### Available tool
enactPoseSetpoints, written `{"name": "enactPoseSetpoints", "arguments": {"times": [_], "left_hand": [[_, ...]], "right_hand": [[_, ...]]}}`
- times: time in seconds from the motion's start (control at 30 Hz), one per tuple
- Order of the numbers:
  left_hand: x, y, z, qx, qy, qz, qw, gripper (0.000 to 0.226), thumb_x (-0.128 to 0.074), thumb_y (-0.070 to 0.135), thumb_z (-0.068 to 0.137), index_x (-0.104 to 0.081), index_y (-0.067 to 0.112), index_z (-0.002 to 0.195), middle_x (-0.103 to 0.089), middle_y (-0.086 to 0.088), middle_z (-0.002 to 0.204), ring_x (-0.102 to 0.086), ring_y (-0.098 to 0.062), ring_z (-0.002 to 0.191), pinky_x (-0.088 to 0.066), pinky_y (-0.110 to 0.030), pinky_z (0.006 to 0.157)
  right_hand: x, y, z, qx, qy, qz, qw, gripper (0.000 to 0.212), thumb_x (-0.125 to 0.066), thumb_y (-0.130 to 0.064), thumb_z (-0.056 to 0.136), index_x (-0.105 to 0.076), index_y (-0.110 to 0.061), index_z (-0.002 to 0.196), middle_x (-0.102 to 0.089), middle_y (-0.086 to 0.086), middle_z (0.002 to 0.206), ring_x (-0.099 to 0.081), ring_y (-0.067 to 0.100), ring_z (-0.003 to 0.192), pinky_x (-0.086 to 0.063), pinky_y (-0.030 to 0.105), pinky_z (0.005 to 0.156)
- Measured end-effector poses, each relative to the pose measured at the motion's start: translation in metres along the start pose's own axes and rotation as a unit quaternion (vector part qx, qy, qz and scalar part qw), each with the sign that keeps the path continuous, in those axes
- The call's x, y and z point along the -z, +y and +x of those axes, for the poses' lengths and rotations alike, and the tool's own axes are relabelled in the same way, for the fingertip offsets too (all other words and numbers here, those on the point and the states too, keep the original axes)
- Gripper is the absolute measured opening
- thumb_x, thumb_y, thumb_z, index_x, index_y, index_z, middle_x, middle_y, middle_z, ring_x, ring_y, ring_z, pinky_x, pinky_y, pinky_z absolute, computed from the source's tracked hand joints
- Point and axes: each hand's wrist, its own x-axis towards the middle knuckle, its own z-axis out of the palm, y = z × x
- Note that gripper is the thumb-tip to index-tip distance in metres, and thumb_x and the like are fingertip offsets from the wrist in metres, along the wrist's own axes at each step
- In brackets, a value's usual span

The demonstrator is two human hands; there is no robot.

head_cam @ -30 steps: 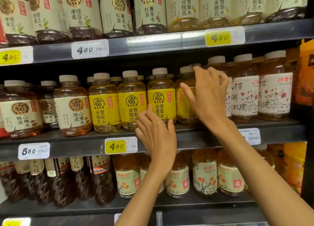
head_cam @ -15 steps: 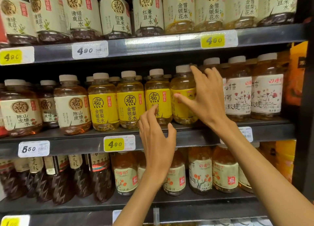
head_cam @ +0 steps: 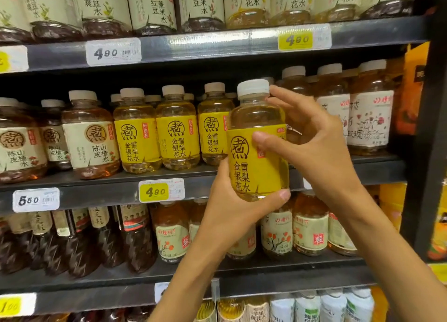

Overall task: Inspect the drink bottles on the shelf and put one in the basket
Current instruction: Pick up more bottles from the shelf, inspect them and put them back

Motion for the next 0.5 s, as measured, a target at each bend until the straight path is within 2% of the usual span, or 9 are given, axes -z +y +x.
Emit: {"name": "enactPoseSetpoints", "arguments": {"times": [0.1,0.17,0.23,0.3,0.33,0.4,0.43,0.47,0.5], "left_hand": [[0.002,-0.001,-0.016,0.035,-0.035,-0.079,0.996,0.074,-0.087,0.039,0.052,-0.054,0.035,0.118,-0.072,0.014,0.105,-0.068,-0.002,0.096,-0.053,-0.012,0.071],[0.004,-0.004,-0.028,0.059,-0.084,-0.173,0.980,0.063,-0.081,0.036,0.054,-0.064,0.027,0.114,-0.074,0.006,0.105,-0.070,-0.010,0.097,-0.054,-0.016,0.073],[0.005,-0.002,-0.037,0.093,-0.131,-0.277,0.947,0.054,-0.087,0.029,0.051,-0.074,0.024,0.104,-0.075,0.000,0.103,-0.071,-0.013,0.095,-0.055,-0.019,0.072],[0.000,0.004,-0.040,0.128,-0.153,-0.322,0.925,0.067,-0.096,0.026,0.039,-0.075,0.013,0.102,-0.076,-0.007,0.094,-0.073,-0.014,0.084,-0.057,-0.021,0.067],[-0.002,0.011,-0.041,0.143,-0.147,-0.282,0.937,0.074,-0.097,0.020,0.040,-0.070,0.005,0.107,-0.075,-0.011,0.086,-0.073,-0.010,0.071,-0.056,-0.017,0.059],[0.006,0.003,-0.060,0.085,-0.161,-0.253,0.950,0.052,-0.074,-0.003,0.075,-0.053,-0.013,0.121,-0.061,-0.006,0.079,-0.056,0.009,0.037,-0.041,-0.003,0.042],[0.014,0.009,-0.068,0.122,-0.138,-0.316,0.931,0.041,-0.055,-0.006,0.088,-0.044,-0.019,0.126,-0.051,-0.002,0.084,-0.045,0.015,0.028,-0.038,-0.001,0.043],[0.015,0.015,-0.071,0.162,-0.132,-0.287,0.935,0.039,-0.049,-0.005,0.091,-0.041,-0.020,0.127,-0.051,-0.001,0.087,-0.039,0.017,0.025,-0.037,0.001,0.047],[0.016,0.016,-0.074,0.167,-0.143,-0.253,0.942,0.044,-0.060,-0.002,0.086,-0.045,-0.019,0.123,-0.059,-0.007,0.089,-0.039,0.016,0.024,-0.038,0.001,0.047]], "right_hand": [[0.004,0.003,-0.002,-0.066,0.007,0.097,0.993,0.041,-0.063,-0.029,0.086,-0.059,-0.013,0.124,-0.070,0.002,0.115,-0.064,0.012,0.111,-0.053,0.026,0.089],[0.009,0.006,0.001,-0.152,0.006,0.193,0.969,0.045,-0.056,-0.039,0.086,-0.058,-0.014,0.123,-0.071,0.003,0.112,-0.065,0.016,0.109,-0.052,0.027,0.087],[0.009,0.009,0.003,-0.224,-0.024,0.220,0.949,0.054,-0.051,-0.050,0.085,-0.057,-0.015,0.125,-0.071,0.002,0.113,-0.066,0.015,0.107,-0.052,0.028,0.085],[0.002,0.012,0.001,-0.277,-0.076,0.249,0.925,0.053,-0.049,-0.055,0.085,-0.065,-0.016,0.117,-0.069,0.005,0.112,-0.066,0.019,0.104,-0.055,0.031,0.084],[-0.003,0.012,-0.001,-0.293,-0.094,0.282,0.909,0.052,-0.051,-0.055,0.083,-0.069,-0.016,0.112,-0.069,0.010,0.112,-0.065,0.024,0.104,-0.055,0.035,0.085],[-0.009,0.012,-0.004,-0.307,-0.108,0.357,0.876,0.056,-0.057,-0.049,0.078,-0.064,-0.009,0.117,-0.069,0.017,0.111,-0.065,0.031,0.104,-0.055,0.040,0.087],[-0.011,0.012,-0.005,-0.305,-0.106,0.378,0.867,0.057,-0.059,-0.044,0.078,-0.060,-0.006,0.120,-0.071,0.017,0.106,-0.067,0.031,0.100,-0.056,0.040,0.084],[-0.011,0.012,-0.006,-0.298,-0.102,0.388,0.866,0.051,-0.059,-0.038,0.078,-0.059,-0.006,0.118,-0.073,0.015,0.099,-0.070,0.028,0.095,-0.058,0.038,0.080],[-0.012,0.011,-0.006,-0.291,-0.096,0.395,0.866,0.043,-0.059,-0.032,0.079,-0.061,-0.006,0.114,-0.073,0.012,0.094,-0.070,0.026,0.090,-0.059,0.035,0.076]]}}
